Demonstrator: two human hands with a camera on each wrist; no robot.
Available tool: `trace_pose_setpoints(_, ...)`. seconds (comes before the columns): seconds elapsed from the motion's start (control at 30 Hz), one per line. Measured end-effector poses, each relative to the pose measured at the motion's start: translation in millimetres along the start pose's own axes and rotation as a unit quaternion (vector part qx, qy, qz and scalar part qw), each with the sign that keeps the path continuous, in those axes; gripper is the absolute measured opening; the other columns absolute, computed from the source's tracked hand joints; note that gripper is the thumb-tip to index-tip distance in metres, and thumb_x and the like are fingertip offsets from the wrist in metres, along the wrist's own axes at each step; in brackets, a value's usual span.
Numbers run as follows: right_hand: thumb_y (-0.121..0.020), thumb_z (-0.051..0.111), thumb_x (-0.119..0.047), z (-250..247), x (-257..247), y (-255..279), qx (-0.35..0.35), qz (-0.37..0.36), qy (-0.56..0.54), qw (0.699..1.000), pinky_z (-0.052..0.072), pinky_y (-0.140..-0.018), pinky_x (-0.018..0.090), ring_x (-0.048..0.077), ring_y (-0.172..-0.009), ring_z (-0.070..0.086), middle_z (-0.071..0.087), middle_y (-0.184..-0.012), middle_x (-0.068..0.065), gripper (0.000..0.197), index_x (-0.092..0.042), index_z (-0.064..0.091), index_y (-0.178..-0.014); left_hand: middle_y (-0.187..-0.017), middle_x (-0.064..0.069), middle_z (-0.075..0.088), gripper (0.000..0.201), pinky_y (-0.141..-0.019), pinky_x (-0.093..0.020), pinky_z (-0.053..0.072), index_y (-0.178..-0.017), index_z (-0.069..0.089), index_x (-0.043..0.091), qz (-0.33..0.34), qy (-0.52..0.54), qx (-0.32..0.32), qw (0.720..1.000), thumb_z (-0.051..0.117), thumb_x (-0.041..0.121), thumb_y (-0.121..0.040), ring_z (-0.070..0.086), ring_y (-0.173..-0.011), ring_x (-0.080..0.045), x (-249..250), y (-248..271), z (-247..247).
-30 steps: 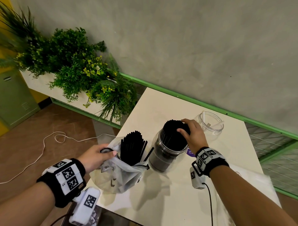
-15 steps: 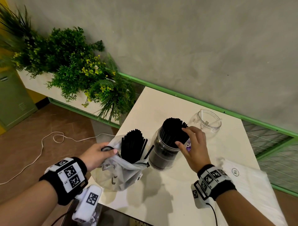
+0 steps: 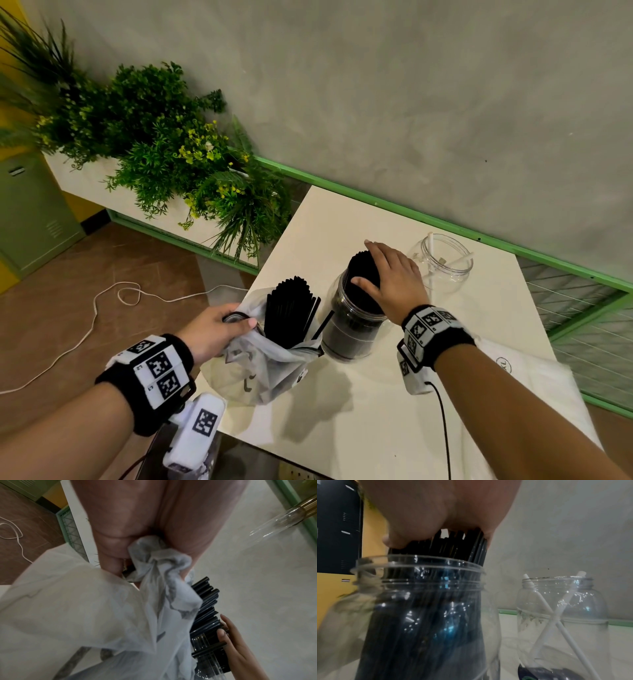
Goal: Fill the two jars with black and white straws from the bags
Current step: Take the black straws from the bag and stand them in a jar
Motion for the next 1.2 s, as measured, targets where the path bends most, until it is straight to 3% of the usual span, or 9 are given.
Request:
trace_pose_setpoints(0.13, -0.079, 0.023, -0.081, -12, -3, 6, 0.017, 0.003, -0.019, 1.000, 0.015, -0.115, 0.045, 0.023, -0.141, 0.018, 0.025, -0.154, -0.003, 0.085, -0.032, 0.016, -0.148, -0.084, -0.011, 0.068, 0.011, -0.066, -0.031, 0.050, -0.095, 0.066, 0.009, 0.003, 0.027, -0.005, 1.000, 0.059, 0.003, -0.088, 0.063, -0.070, -0.020, 2, 0, 4)
trace_pose_setpoints(0.27, -0.086, 0.044, -0.063, -37, -33, 39, 0.106, -0.034, -0.187, 0.976, 0.026, -0.109, 0.033, 0.015, -0.129, 0.032, 0.039, -0.141, -0.001, 0.070, -0.023, 0.035, -0.143, -0.082, -0.011, 0.069, 0.012, -0.062, -0.026, 0.053, -0.095, 0.065, 0.007, 0.006, 0.043, -0.008, 0.999, 0.058, 0.001, -0.088, 0.064, -0.070, -0.021, 3, 1, 4)
trace_pose_setpoints(0.37, -0.083, 0.059, -0.055, -6, -61, 70, 0.032, -0.008, -0.380, 0.924, 0.042, -0.099, 0.025, 0.005, -0.116, 0.046, 0.046, -0.128, -0.007, 0.064, -0.027, 0.040, -0.138, -0.081, -0.013, 0.067, 0.011, -0.053, -0.020, 0.053, -0.095, 0.064, 0.006, 0.004, 0.047, -0.007, 0.999, 0.057, 0.000, -0.088, 0.064, -0.059, -0.013, 3, 3, 4)
trace_pose_setpoints(0.47, -0.080, 0.072, -0.045, 38, -78, 84, -0.069, 0.058, -0.483, 0.871, 0.044, -0.092, 0.017, 0.002, -0.112, 0.048, 0.047, -0.128, -0.009, 0.073, -0.036, 0.028, -0.137, -0.084, -0.015, 0.065, 0.012, -0.052, -0.019, 0.053, -0.097, 0.063, 0.005, 0.004, 0.045, -0.010, 0.999, 0.055, 0.000, -0.089, 0.064, -0.058, -0.012, 2, 4, 5)
trace_pose_setpoints(0.57, -0.074, 0.079, -0.038, 58, -87, 77, -0.084, 0.080, -0.491, 0.863, 0.040, -0.086, 0.010, 0.004, -0.105, 0.052, 0.055, -0.119, -0.012, 0.073, -0.037, 0.035, -0.132, -0.086, -0.016, 0.065, 0.013, -0.054, -0.020, 0.053, -0.098, 0.063, 0.005, 0.004, 0.045, -0.012, 0.999, 0.055, -0.001, -0.089, 0.064, -0.060, -0.013, 0, 5, 6)
trace_pose_setpoints(0.7, -0.057, 0.078, -0.056, 62, -104, 68, -0.065, 0.071, -0.519, 0.849, 0.043, -0.095, 0.023, 0.008, -0.109, 0.055, 0.058, -0.114, -0.001, 0.062, -0.040, 0.054, -0.113, -0.087, -0.016, 0.066, 0.015, -0.059, -0.022, 0.055, -0.100, 0.062, 0.002, 0.005, 0.041, -0.020, 0.999, 0.056, -0.002, -0.088, 0.065, -0.065, -0.016, -1, 6, 10)
trace_pose_setpoints(0.83, -0.054, 0.076, -0.056, 59, -113, 65, -0.049, 0.076, -0.511, 0.855, 0.045, -0.089, 0.031, 0.018, -0.097, 0.055, 0.050, -0.097, 0.003, 0.045, -0.032, 0.057, -0.087, -0.082, -0.012, 0.068, 0.013, -0.059, -0.024, 0.054, -0.098, 0.063, 0.005, 0.004, 0.044, -0.015, 0.999, 0.057, 0.000, -0.088, 0.065, -0.065, -0.016, -2, 8, 12)
trace_pose_setpoints(1.0, -0.062, 0.079, -0.047, 50, -120, 62, -0.026, 0.047, -0.496, 0.867, 0.039, -0.094, 0.021, 0.013, -0.105, 0.051, 0.047, -0.100, -0.010, 0.042, -0.045, 0.050, -0.093, -0.086, -0.014, 0.069, 0.013, -0.061, -0.025, 0.055, -0.098, 0.064, 0.004, 0.004, 0.044, -0.014, 0.999, 0.057, 0.001, -0.088, 0.066, -0.068, -0.019, -4, 9, 11)
trace_pose_setpoints(1.2, -0.058, 0.072, -0.061, 50, -118, 58, -0.028, 0.079, -0.496, 0.864, 0.046, -0.083, 0.036, 0.022, -0.092, 0.053, 0.053, -0.085, -0.007, 0.041, -0.029, 0.052, -0.075, -0.085, -0.014, 0.069, 0.012, -0.067, -0.031, 0.054, -0.096, 0.065, 0.006, 0.002, 0.057, -0.012, 0.998, 0.057, 0.001, -0.088, 0.065, -0.071, -0.022, -8, 8, 7)
Point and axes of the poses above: each hand's wrist, its own y-axis away from the middle knuckle, its own z-axis out of the palm, x = y × z, the point moved 9 cm from there along -y, towards the middle knuckle
